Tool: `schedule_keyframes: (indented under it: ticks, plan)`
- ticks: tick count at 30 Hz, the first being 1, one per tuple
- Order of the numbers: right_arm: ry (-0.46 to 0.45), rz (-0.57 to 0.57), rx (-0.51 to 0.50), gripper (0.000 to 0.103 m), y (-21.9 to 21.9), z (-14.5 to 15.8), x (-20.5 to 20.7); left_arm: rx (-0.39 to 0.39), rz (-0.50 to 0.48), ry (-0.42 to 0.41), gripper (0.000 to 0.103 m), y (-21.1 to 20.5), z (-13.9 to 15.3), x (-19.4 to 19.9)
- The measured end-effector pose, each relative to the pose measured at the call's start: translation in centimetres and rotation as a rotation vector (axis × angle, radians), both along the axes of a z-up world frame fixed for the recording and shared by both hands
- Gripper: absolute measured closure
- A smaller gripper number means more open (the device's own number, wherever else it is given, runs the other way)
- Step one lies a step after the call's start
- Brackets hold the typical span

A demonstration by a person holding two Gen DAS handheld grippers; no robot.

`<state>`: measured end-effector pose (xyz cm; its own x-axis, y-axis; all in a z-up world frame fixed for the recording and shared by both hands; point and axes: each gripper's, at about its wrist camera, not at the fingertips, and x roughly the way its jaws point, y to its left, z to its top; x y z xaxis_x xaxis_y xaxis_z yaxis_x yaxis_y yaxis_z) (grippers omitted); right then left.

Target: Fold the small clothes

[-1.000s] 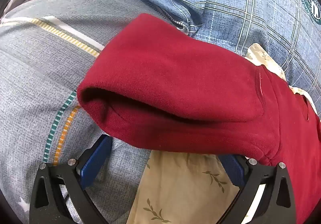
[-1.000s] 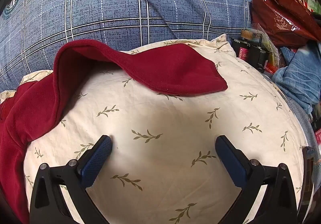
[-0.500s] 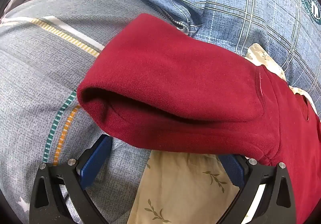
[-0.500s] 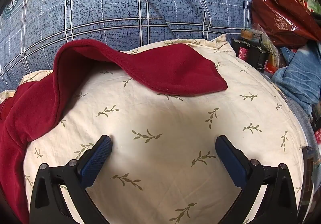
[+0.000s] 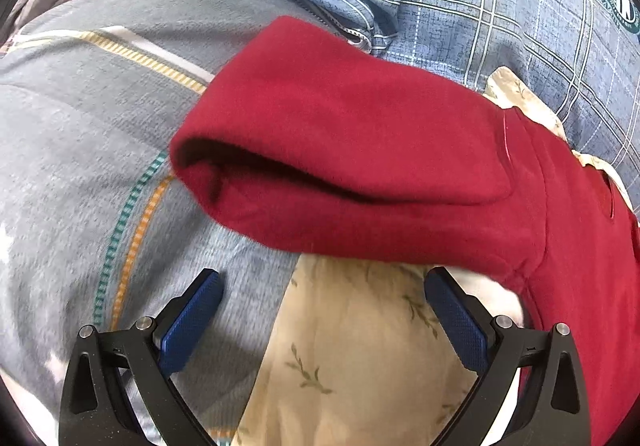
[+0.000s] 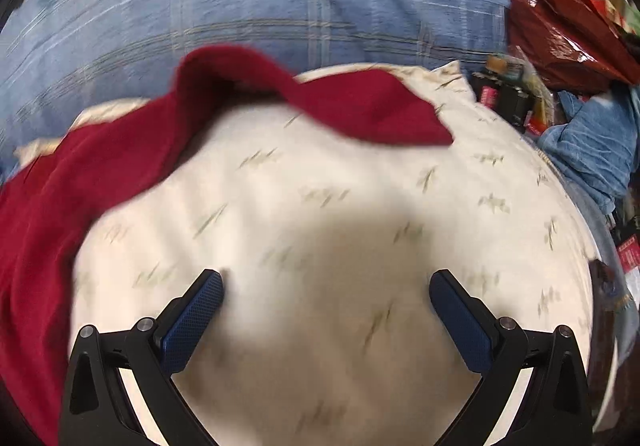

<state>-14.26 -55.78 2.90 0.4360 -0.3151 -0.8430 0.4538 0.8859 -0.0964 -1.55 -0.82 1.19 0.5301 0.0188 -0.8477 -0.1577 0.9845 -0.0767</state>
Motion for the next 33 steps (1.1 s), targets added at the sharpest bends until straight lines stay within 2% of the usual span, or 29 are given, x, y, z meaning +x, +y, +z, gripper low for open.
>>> schedule_keyframes:
  ticks: [2, 4, 7, 10, 14, 18, 21, 22, 26, 27, 28, 33]
  plan:
    - [0.001, 0.044, 0.053, 0.0, 1.8, 0.7, -0.8, 0.011, 0.004, -0.006, 0.004, -0.3, 0.6, -1.0]
    - [-0.021, 0.094, 0.159, 0.0, 4.0, 1.7, -2.2, 0.036, -0.024, -0.036, 0.006, -1.1, 1.5, -1.9]
    - [-0.056, 0.141, 0.238, 0.0, 7.2, 3.3, -3.2, 0.064, -0.076, -0.108, 0.006, -2.5, 3.4, -3.6]
    - [-0.119, 0.207, 0.282, 0.0, 10.3, 4.9, -3.4, 0.052, -0.101, -0.205, 0.006, -3.5, 5.6, -5.5]
    - [-0.143, 0.314, 0.261, 0.0, 15.0, 5.8, -2.4, 0.055, -0.142, -0.286, 0.006, -4.4, 6.6, -9.8]
    - [-0.143, 0.355, 0.216, 0.0, 18.5, 5.6, -1.4, 0.085, -0.185, -0.277, 0.006, -5.3, 6.8, -11.3]
    - [-0.142, 0.353, 0.208, 0.0, 19.5, 5.3, -0.9, 0.072, -0.196, -0.28, 0.006, -5.5, 7.1, -12.4]
    - [-0.144, 0.351, 0.189, 0.0, 19.9, 5.3, -0.8, 0.073, -0.195, -0.277, 0.006, -5.6, 7.4, -11.1]
    - [-0.139, 0.362, 0.114, 0.0, 21.6, 4.8, -0.3, 0.069, -0.19, -0.286, 0.006, -5.6, 7.8, -12.5]
    - [-0.137, 0.363, 0.108, 0.0, 21.5, 4.8, -0.2, 0.065, -0.191, -0.282, 0.006, -5.6, 7.9, -12.9]
    - [-0.136, 0.365, 0.1, 0.0, 21.5, 4.7, -0.2, 0.064, -0.193, -0.273, 0.006, -6.0, 7.9, -11.6]
    - [-0.143, 0.312, 0.07, 0.0, 21.2, 4.6, -0.2, 0.027, -0.191, -0.259, 0.006, -6.9, 8.1, -12.7]
